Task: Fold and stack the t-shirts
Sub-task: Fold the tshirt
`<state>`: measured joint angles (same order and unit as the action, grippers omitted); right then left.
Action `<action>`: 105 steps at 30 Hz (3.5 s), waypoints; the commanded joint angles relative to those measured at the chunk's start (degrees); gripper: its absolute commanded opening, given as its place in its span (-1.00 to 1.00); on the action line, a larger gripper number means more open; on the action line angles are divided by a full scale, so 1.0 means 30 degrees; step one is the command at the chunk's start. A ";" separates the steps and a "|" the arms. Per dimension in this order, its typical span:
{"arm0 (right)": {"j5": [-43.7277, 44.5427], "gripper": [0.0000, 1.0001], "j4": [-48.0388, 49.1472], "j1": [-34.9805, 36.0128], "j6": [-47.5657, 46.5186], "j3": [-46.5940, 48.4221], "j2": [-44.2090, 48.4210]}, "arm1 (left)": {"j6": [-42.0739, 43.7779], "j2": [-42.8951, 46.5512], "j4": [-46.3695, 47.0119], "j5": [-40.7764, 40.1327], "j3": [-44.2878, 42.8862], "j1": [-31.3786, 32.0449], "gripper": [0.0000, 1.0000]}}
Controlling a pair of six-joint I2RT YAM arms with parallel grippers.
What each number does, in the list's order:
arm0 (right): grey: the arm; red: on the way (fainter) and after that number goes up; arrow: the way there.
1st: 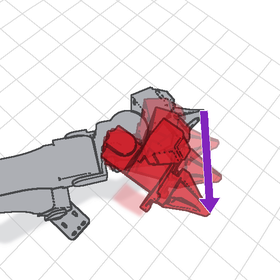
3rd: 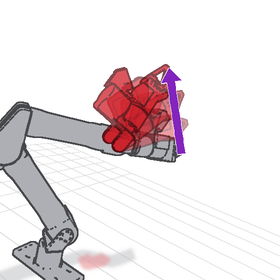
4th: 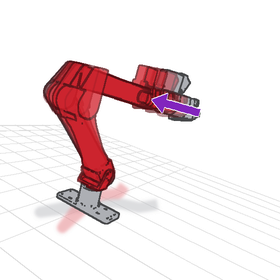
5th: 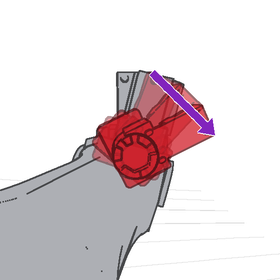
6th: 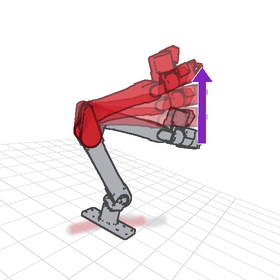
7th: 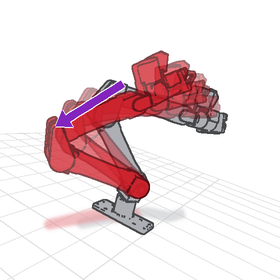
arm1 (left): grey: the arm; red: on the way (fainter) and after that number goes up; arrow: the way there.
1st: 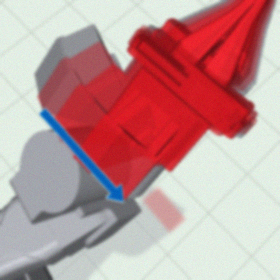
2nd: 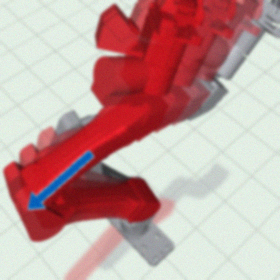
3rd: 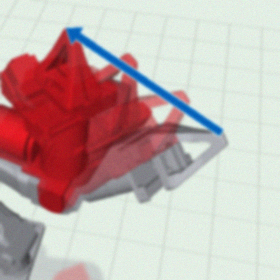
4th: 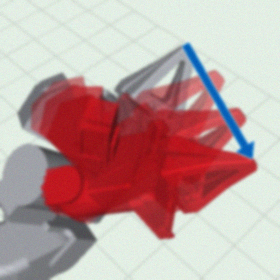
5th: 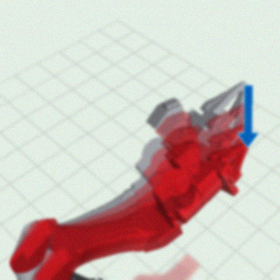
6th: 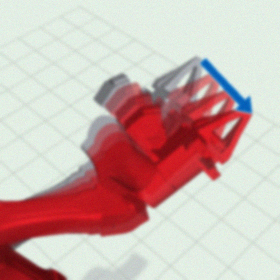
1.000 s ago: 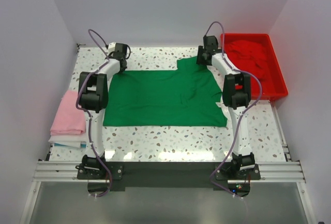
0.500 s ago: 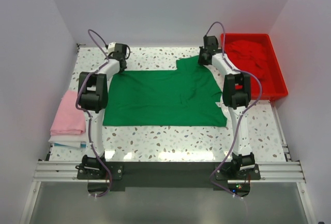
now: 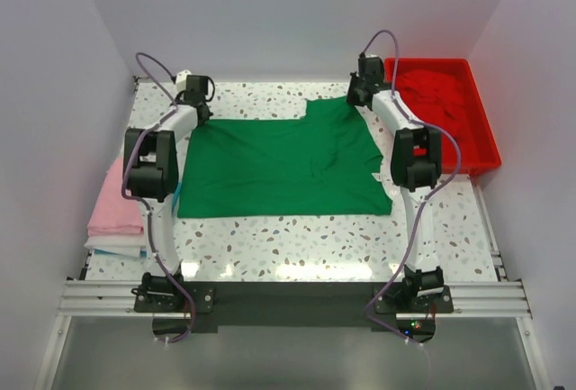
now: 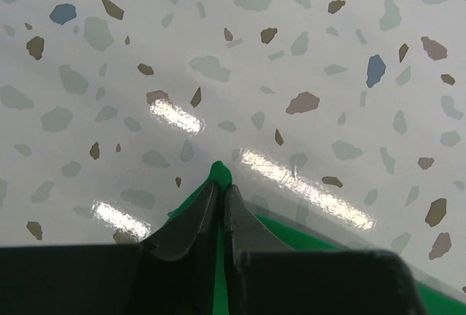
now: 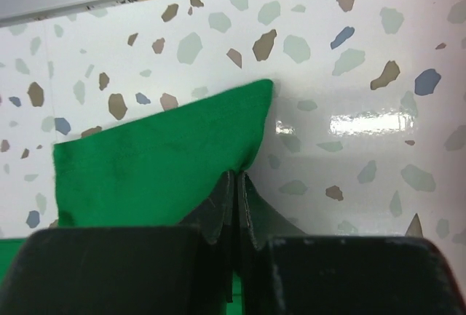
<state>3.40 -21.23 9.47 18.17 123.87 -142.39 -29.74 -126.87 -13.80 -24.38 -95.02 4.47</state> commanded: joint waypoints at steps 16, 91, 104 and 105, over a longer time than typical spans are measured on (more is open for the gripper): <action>-0.1075 -1.00 0.3474 -0.0434 0.1148 -0.6630 0.7264 | -0.1629 0.2825 0.2287 0.1389 0.2170 -0.0933 -1.00; 0.0771 0.01 0.4676 0.4429 0.2350 -1.6388 1.0841 | -0.5527 0.9536 0.2814 0.2942 1.2895 0.2084 -0.02; 0.0889 -1.00 0.4763 0.4605 0.2526 -1.7501 1.1982 | -0.5557 0.9711 0.2960 0.2971 1.3275 0.2084 -0.03; 0.0889 -1.00 0.4764 0.4605 0.2526 -1.7589 1.2158 | -0.5557 0.9740 0.2989 0.2971 1.3334 0.2084 -0.03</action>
<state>4.89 -8.91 22.87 25.71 72.12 -109.71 -47.18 -97.89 -7.33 -15.53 -54.68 10.52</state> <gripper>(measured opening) 0.012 0.488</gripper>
